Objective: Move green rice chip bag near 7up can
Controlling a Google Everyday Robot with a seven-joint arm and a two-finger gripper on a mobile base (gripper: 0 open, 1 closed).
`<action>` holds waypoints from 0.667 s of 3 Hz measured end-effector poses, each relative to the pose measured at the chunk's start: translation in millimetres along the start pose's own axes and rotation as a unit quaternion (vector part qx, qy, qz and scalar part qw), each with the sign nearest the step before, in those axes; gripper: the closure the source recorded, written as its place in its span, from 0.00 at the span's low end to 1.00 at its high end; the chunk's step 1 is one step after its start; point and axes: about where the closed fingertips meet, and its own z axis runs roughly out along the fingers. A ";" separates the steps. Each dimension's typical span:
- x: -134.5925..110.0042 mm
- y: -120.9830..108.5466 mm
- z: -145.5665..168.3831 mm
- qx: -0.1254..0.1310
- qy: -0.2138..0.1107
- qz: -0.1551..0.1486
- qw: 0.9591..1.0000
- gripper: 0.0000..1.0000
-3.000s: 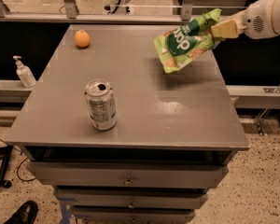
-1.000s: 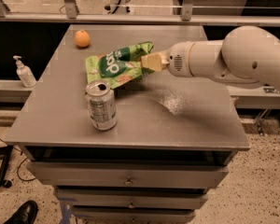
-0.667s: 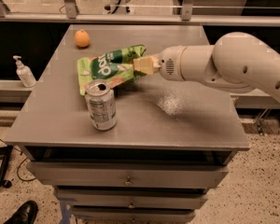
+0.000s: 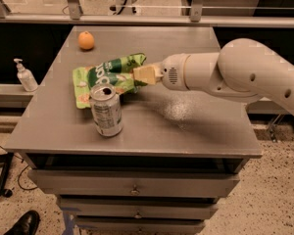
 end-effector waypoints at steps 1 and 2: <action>2.5 7.0 -2.8 -0.008 0.011 0.002 1.000 0.82; 3.8 11.1 -5.2 -0.015 0.021 0.006 1.000 0.60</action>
Offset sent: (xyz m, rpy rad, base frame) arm -0.0170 -0.0015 0.0015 -0.0114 0.0681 0.0452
